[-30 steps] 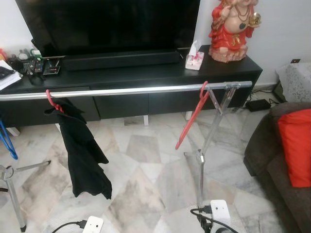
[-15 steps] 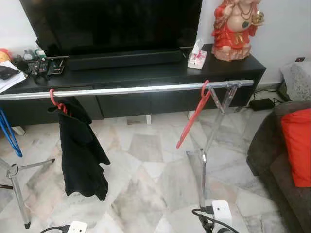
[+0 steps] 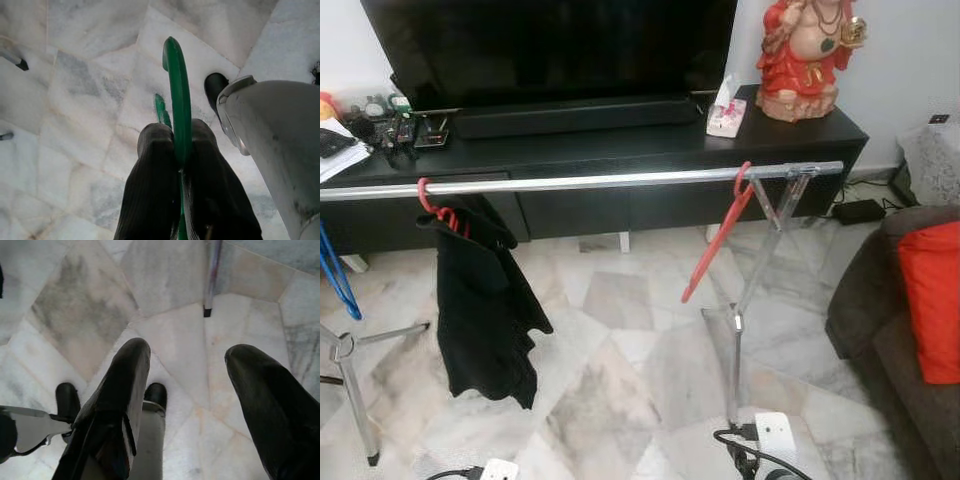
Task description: Hang hanger
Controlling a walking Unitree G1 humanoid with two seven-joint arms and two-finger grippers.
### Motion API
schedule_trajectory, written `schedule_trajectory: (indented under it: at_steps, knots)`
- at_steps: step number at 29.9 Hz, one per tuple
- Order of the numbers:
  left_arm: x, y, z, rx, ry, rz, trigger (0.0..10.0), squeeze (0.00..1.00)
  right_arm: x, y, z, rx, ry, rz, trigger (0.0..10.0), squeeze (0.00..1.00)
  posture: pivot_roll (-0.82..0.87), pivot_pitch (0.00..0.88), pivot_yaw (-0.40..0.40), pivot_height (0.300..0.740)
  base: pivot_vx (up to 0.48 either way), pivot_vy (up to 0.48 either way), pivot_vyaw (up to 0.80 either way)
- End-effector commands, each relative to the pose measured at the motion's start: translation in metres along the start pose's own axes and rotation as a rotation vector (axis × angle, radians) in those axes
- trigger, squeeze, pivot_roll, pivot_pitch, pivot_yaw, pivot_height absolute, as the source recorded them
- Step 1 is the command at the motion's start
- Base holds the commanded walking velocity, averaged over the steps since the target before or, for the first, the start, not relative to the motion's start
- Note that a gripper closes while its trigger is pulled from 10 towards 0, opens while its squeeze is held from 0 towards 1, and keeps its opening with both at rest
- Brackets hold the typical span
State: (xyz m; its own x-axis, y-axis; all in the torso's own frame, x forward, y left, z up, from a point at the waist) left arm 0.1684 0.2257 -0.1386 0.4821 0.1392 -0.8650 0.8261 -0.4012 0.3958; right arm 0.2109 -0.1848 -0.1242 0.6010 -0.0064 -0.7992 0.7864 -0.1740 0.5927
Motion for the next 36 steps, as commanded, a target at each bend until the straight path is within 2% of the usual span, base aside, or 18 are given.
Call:
schedule_trajectory:
  at_steps: [1, 6, 10, 11, 12, 14, 16, 18, 20, 24, 25, 26, 30, 32, 33, 34, 36]
  knots:
    - [-0.001, -0.005, 0.011, 0.018, -0.027, -0.018, 10.0, 0.00, 0.000, -0.001, 0.001, 0.001, -0.004, -0.011, 10.0, 0.00, -0.07, 0.061, 0.016, 0.740, 0.000, -0.356, 0.00]
    - [-0.001, -0.005, 0.012, 0.018, -0.025, -0.019, 10.0, 0.00, 0.000, -0.002, 0.001, 0.003, 0.000, -0.014, 10.0, 0.00, -0.07, 0.055, 0.016, 0.740, 0.000, -0.358, 0.00]
    - [-0.001, -0.009, -0.008, 0.016, 0.007, -0.016, 10.0, 0.00, 0.000, -0.003, 0.001, 0.000, -0.001, -0.014, 10.0, 0.00, -0.07, 0.046, 0.016, 0.740, 0.000, -0.089, 0.00]
    - [-0.001, -0.009, -0.008, 0.016, 0.007, -0.016, 10.0, 0.00, 0.000, -0.003, 0.001, 0.000, -0.001, -0.014, 10.0, 0.00, -0.07, 0.046, 0.016, 0.740, 0.000, 0.000, 0.00]
    - [-0.001, -0.006, -0.018, 0.011, 0.031, 0.003, 10.0, 0.00, 0.000, -0.003, 0.001, -0.001, -0.001, -0.014, 10.0, 0.00, -0.07, 0.043, 0.015, 0.740, 0.000, 0.000, 0.00]
    - [-0.001, 0.003, -0.029, 0.008, 0.062, 0.037, 10.0, 0.00, 0.000, -0.003, 0.002, -0.003, -0.001, -0.015, 10.0, 0.00, -0.07, 0.040, 0.013, 0.740, 0.000, 0.000, 0.00]
    - [-0.001, 0.010, -0.038, 0.009, 0.086, 0.059, 10.0, 0.00, -0.001, -0.003, 0.002, -0.005, 0.000, -0.016, 10.0, 0.00, -0.07, 0.039, 0.013, 0.740, 0.000, 0.000, 0.00]
    - [-0.001, 0.012, -0.039, 0.010, 0.091, 0.065, 10.0, 0.00, -0.001, -0.003, 0.002, -0.005, 0.000, -0.016, 10.0, 0.00, -0.07, 0.039, 0.013, 0.740, 0.000, 0.000, 0.00]
    - [0.001, 0.054, -0.044, 0.013, 0.132, 0.174, 10.0, 0.00, -0.001, -0.004, 0.002, -0.008, 0.002, -0.017, 10.0, 0.00, -0.07, 0.039, 0.014, 0.740, 0.000, 0.000, 0.00]
    - [-0.003, 0.092, -0.054, 0.002, 0.175, 0.302, 10.0, 0.00, -0.001, -0.003, 0.002, -0.008, -0.001, -0.015, 10.0, 0.00, -0.07, 0.043, 0.013, 0.740, 0.000, 0.000, 0.00]
    - [-0.003, 0.092, -0.054, 0.002, 0.175, 0.302, 10.0, 0.00, -0.001, -0.003, 0.002, -0.008, -0.001, -0.015, 10.0, 0.00, -0.07, 0.043, 0.013, 0.740, 0.000, 0.000, 0.00]
    - [-0.005, 0.103, -0.057, 0.002, 0.185, 0.344, 10.0, 0.00, -0.001, -0.003, 0.003, -0.009, -0.002, -0.015, 10.0, 0.00, -0.07, 0.049, 0.012, 0.740, 0.000, 0.000, 0.00]
    - [-0.021, 0.156, -0.066, 0.025, 0.201, 0.565, 10.0, 0.00, -0.001, -0.003, 0.004, -0.009, -0.004, -0.016, 10.0, 0.00, -0.07, 0.056, 0.010, 0.740, 0.000, 0.000, 0.00]
    - [-0.026, 0.170, -0.067, 0.032, 0.210, 0.625, 10.0, 0.00, -0.001, -0.003, 0.004, -0.009, -0.005, -0.016, 10.0, 0.00, -0.07, 0.056, 0.010, 0.740, 0.000, 0.000, 0.00]
    - [-0.034, 0.184, -0.066, 0.045, 0.212, 0.699, 10.0, 0.00, -0.001, -0.003, 0.004, -0.009, -0.006, -0.016, 10.0, 0.00, -0.07, 0.060, 0.009, 0.740, 0.000, 0.000, 0.00]
    - [-0.034, 0.184, -0.066, 0.045, 0.212, 0.699, 10.0, 0.00, -0.001, -0.003, 0.004, -0.009, -0.006, -0.016, 10.0, 0.00, -0.07, 0.060, 0.009, 0.740, 0.000, 0.000, 0.00]
    - [-0.045, 0.200, -0.065, 0.060, 0.209, 0.792, 10.0, 0.00, -0.001, -0.003, 0.005, -0.011, -0.008, -0.016, 10.0, 0.00, -0.07, 0.063, 0.008, 0.740, 0.000, 0.000, 0.00]
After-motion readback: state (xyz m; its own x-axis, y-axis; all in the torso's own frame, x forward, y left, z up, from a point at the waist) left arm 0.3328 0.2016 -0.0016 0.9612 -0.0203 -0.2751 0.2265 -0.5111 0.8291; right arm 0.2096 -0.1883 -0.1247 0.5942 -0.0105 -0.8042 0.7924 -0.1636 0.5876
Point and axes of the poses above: a point about 5 cm out from each wrist's last joint towards the gripper, its own x axis pointing out of the wrist towards the gripper, its own y axis along the axis of the wrist's last joint, z = x × y, the point moved 5 cm from there along x, pointing out of the wrist towards the gripper, and after that the axes turned 11 degrees about x, right-handed, at the moved point
